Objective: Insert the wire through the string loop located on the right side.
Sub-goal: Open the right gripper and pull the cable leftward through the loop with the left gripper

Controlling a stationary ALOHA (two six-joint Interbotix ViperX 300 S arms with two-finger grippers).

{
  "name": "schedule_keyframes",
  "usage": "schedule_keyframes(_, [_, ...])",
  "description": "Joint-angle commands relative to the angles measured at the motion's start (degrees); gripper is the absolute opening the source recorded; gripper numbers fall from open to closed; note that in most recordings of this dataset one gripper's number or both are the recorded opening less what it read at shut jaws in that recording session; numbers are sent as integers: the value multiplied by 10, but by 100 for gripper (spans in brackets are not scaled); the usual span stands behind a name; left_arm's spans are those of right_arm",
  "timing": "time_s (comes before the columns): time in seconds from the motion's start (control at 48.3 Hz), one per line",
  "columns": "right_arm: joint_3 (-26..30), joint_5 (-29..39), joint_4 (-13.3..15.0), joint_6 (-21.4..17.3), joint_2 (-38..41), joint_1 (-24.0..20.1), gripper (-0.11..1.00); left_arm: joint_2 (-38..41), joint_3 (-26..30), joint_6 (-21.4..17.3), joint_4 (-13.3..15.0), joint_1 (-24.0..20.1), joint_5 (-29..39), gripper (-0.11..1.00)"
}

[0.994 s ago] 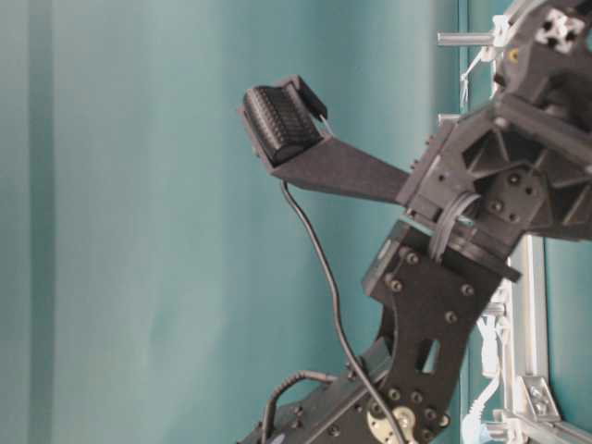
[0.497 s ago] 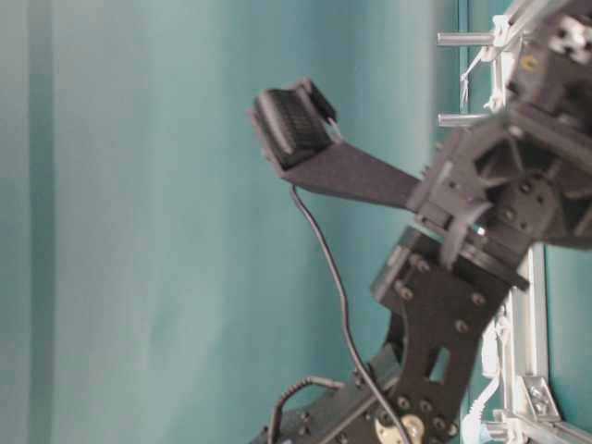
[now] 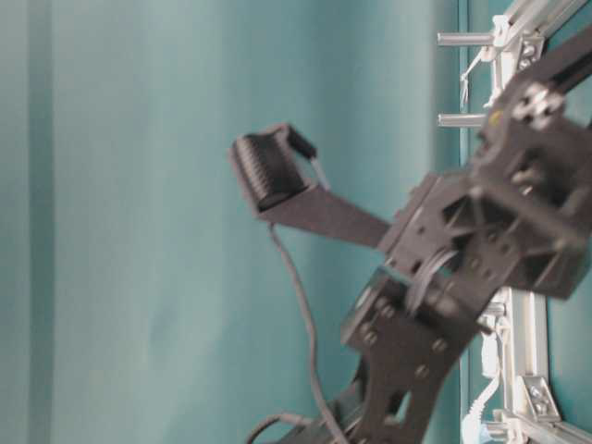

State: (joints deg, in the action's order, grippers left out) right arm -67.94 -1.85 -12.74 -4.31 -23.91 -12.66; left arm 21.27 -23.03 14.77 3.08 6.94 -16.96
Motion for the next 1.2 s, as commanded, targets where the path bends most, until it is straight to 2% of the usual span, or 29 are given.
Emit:
schedule_keyframes(0.0, [2, -1, 2, -1, -9, -2, 87, -46, -11, -6, -2, -3, 11, 21])
schedule_keyframes(0.228, [-4, -5, 1, -1, -9, -2, 87, -123, -88, -6, -2, -4, 72, 21])
schedule_keyframes(0.642, [-4, -7, 2, -1, -9, -2, 87, -253, -212, -4, -1, -4, 130, 21])
schedule_keyframes(0.829, [-4, -8, 2, -1, -9, -2, 87, -305, -256, 1, -1, -3, 184, 21])
schedule_keyframes(1.181, [-5, -8, 2, 0, -9, -1, 87, -376, -333, 6, 3, 9, 237, 21])
